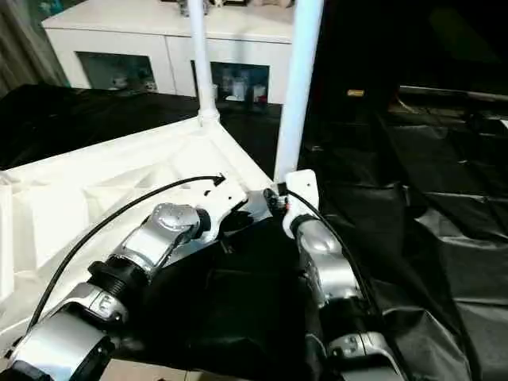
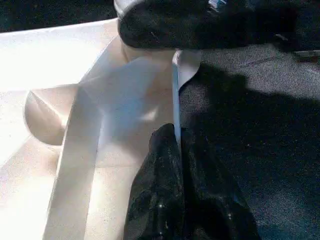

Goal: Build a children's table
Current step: Rotate leg to tighten

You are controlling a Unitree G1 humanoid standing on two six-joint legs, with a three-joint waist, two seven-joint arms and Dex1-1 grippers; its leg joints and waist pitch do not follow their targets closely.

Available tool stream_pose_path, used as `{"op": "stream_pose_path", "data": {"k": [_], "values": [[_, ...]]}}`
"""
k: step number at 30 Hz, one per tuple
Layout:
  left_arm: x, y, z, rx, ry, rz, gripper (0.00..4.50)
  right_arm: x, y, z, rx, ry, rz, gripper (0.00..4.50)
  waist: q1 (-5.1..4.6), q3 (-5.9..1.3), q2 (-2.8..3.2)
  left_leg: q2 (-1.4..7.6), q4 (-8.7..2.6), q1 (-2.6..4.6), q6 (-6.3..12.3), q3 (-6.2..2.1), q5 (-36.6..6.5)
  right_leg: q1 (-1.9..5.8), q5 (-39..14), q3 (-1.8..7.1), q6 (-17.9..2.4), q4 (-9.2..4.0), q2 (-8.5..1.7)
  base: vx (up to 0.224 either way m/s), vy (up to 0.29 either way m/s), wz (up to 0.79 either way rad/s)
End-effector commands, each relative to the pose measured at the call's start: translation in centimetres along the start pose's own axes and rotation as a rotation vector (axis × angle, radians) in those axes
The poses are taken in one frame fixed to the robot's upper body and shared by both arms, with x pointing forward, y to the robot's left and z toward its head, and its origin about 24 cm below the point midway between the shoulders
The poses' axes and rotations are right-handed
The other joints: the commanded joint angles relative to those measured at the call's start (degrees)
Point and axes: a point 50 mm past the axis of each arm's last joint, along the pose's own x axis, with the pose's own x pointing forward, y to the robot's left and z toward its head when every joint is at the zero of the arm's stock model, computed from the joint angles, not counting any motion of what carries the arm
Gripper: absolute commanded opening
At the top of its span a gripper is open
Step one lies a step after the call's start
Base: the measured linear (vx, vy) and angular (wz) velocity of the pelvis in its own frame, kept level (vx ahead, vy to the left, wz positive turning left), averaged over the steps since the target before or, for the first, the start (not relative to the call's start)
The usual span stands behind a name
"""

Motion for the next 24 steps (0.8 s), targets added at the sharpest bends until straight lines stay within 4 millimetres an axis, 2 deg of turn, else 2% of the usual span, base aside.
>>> {"op": "stream_pose_path", "data": {"k": [1,2,4,5,7,8,9,12,14,15,17,18,19,24], "values": [[0.1,-0.3,-1.3,0.023,0.045,-0.031,0.0,-0.1,1.9,0.4,0.01,-0.024,0.16,3.75,0.07,-2.64,-0.77,1.51,-4.65,0.24,1.34,-0.66,-17.1,2.19,-19.0,1.77,-8.7,-5.66,-2.67,0.0,0.0,0.0],[-0.1,-0.3,-1.3,0.029,0.042,-0.049,0.0,-0.3,1.9,0.7,0.011,-0.034,0.189,3.75,0.03,-2.6,-0.74,1.59,-4.67,0.31,1.35,-0.66,-17.3,2.05,-19.2,1.83,-8.8,-5.69,-2.69,0.0,0.0,0.0],[-0.6,-0.3,-1.6,0.047,0.038,-0.091,0.0,-1.1,1.3,1.3,-0.025,-0.045,0.29,3.9,-0.18,-2.53,-0.79,1.54,-4.82,-0.13,1.54,-0.77,-17.2,2.31,-20.0,1.7,-8.3,-5.71,-2.65,0.0,0.0,0.0],[-1.0,-0.3,-1.8,0.058,0.034,-0.124,0.0,-1.7,0.9,1.6,-0.065,-0.042,0.361,3.9,0.01,-2.48,-0.85,1.52,-4.82,-0.06,1.75,-0.83,-17.0,2.5,-20.5,1.67,-8.0,-5.86,-2.65,0.0,0.0,0.0],[-1.4,-0.3,-1.9,0.067,0.031,-0.154,0.0,-2.4,0.4,1.6,-0.116,-0.03,0.429,3.9,-0.04,-2.61,-0.89,1.72,-4.64,-0.29,2.5,-0.74,-15.8,2.53,-18.9,1.89,-8.2,-5.6,-2.76,0.0,0.0,0.0],[-1.9,-0.3,-2.1,0.063,0.032,-0.197,0.0,-3.2,-0.4,1.6,-0.182,-0.008,0.5,3.9,0.08,-2.78,-0.74,1.88,-4.45,-0.28,2.78,-0.67,-14.2,2.59,-16.0,1.89,-9.6,-5.3,-2.84,0.0,0.0,0.0],[-2.4,-0.5,-2.1,0.08,0.021,-0.244,0.0,-4.0,-1.0,1.5,-0.23,0.011,0.56,3.9,0.18,-2.74,-0.57,1.85,-4.36,-0.14,3.08,-0.55,-13.8,2.41,-15.0,1.9,-10.2,-5.29,-2.76,0.0,0.0,0.0],[-3.4,-1.1,-2.2,0.106,-0.005,-0.377,0.0,-5.3,-2.2,1.5,-0.285,0.059,0.665,3.9,0.18,-2.96,-0.72,1.83,-3.99,-0.37,4.52,-0.39,-10.8,2.81,-7.3,1.86,-13.1,-4.44,-2.59,0.0,0.0,0.0],[-4.5,-1.6,-2.1,0.126,-0.034,-0.489,0.0,-6.4,-2.9,1.7,-0.318,0.106,0.754,3.9,0.36,-3.1,-0.53,2.04,-3.83,-0.1,5.88,-0.38,-8.9,2.92,-2.0,1.81,-15.2,-3.82,-2.64,0.0,0.0,0.0],[-4.5,-1.6,-2.1,0.126,-0.034,-0.489,0.0,-6.4,-2.9,1.7,-0.318,0.106,0.754,3.9,0.35,-3.02,-0.53,2.05,-3.83,-0.12,6.19,-0.33,-8.6,2.88,-1.5,1.8,-15.5,-3.84,-2.59,0.0,0.0,0.0],[-4.9,-1.5,-2.0,0.132,-0.04,-0.506,0.0,-6.6,-3.0,1.8,-0.323,0.119,0.776,3.9,0.54,-2.93,-0.32,2.15,-3.82,0.33,6.27,-0.15,-9.7,2.5,-2.5,1.77,-16.4,-3.98,-2.53,0.0,0.0,0.0],[-5.1,-1.5,-1.9,0.135,-0.046,-0.52,0.0,-6.6,-3.0,1.8,-0.33,0.121,0.781,3.9,0.78,-2.75,-0.46,2.24,-3.95,0.36,5.89,-0.13,-10.8,2.48,-4.5,1.8,-16.2,-4.14,-2.6,0.0,0.0,0.0],[-5.5,-1.6,-1.7,0.137,-0.058,-0.546,0.0,-6.7,-3.0,1.9,-0.332,0.126,0.793,3.9,1.15,-2.71,-0.36,2.35,-4.06,0.53,5.25,-0.13,-11.5,2.4,-6.3,1.85,-15.8,-4.23,-2.72,0.0,0.0,0.0],[-6.3,-1.9,-1.4,0.137,-0.07,-0.587,0.0,-6.9,-2.8,1.8,-0.329,0.153,0.847,3.9,0.98,-2.49,-0.44,2.35,-4.39,0.28,3.89,-0.19,-12.8,2.51,-9.1,1.84,-14.7,-4.3,-2.75,0.0,0.0,0.0]]}}
